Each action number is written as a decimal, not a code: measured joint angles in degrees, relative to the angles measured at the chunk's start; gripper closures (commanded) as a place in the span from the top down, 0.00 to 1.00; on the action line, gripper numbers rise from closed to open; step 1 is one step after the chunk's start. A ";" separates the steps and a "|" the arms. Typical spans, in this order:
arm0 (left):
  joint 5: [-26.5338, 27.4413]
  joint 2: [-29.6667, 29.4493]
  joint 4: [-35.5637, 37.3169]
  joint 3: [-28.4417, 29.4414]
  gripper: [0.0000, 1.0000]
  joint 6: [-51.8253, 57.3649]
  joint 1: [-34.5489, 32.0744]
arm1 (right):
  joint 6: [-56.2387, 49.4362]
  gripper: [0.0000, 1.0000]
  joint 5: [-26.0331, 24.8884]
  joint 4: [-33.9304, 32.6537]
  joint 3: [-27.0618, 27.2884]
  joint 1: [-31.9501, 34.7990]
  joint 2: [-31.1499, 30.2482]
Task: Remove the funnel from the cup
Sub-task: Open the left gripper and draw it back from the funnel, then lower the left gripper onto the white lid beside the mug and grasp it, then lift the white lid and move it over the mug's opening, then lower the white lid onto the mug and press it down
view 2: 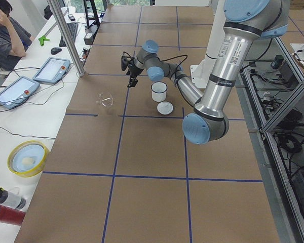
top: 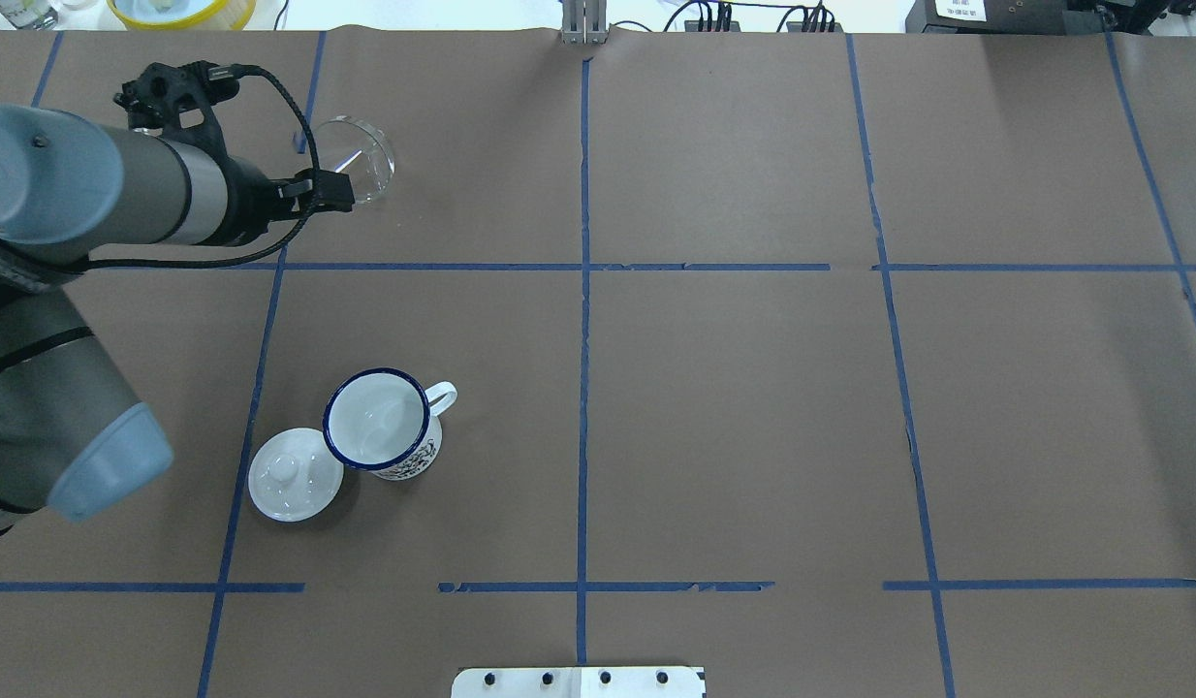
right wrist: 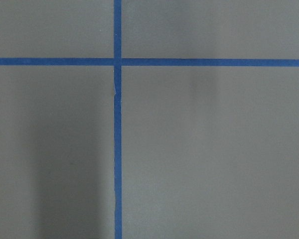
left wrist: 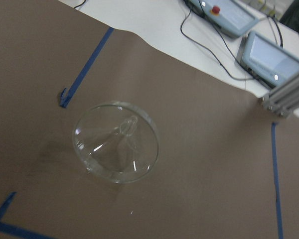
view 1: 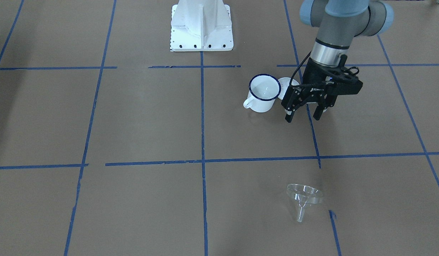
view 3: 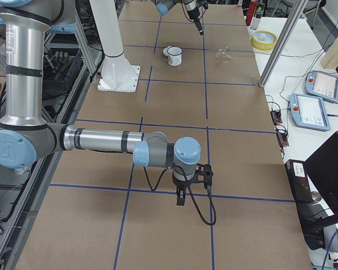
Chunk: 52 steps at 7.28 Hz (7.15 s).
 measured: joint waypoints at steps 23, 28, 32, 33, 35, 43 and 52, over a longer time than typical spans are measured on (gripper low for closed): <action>-7.42 13.73 -5.22 1.95 0.19 10.10 16.74 | 0.00 1.00 0.00 0.00 0.02 0.00 0.00; -7.63 15.03 -4.81 -2.15 0.00 10.43 15.81 | 0.00 1.00 0.00 0.01 0.02 0.00 0.00; -9.35 18.08 4.34 -16.34 0.00 10.83 10.10 | 0.00 1.00 0.00 0.00 0.04 0.00 0.00; -9.64 13.16 9.84 -15.99 0.00 10.82 9.63 | 0.00 1.00 0.00 0.01 0.04 0.00 0.00; -9.80 2.57 16.08 -9.75 0.00 10.42 9.51 | 0.00 1.00 0.00 0.00 0.04 0.00 0.00; -10.14 -4.58 17.10 -1.68 0.00 8.59 10.75 | 0.00 1.00 0.00 0.00 0.05 0.00 0.00; -10.05 -4.43 17.02 -1.91 0.00 6.50 12.83 | 0.00 1.00 0.00 0.00 0.03 0.00 0.00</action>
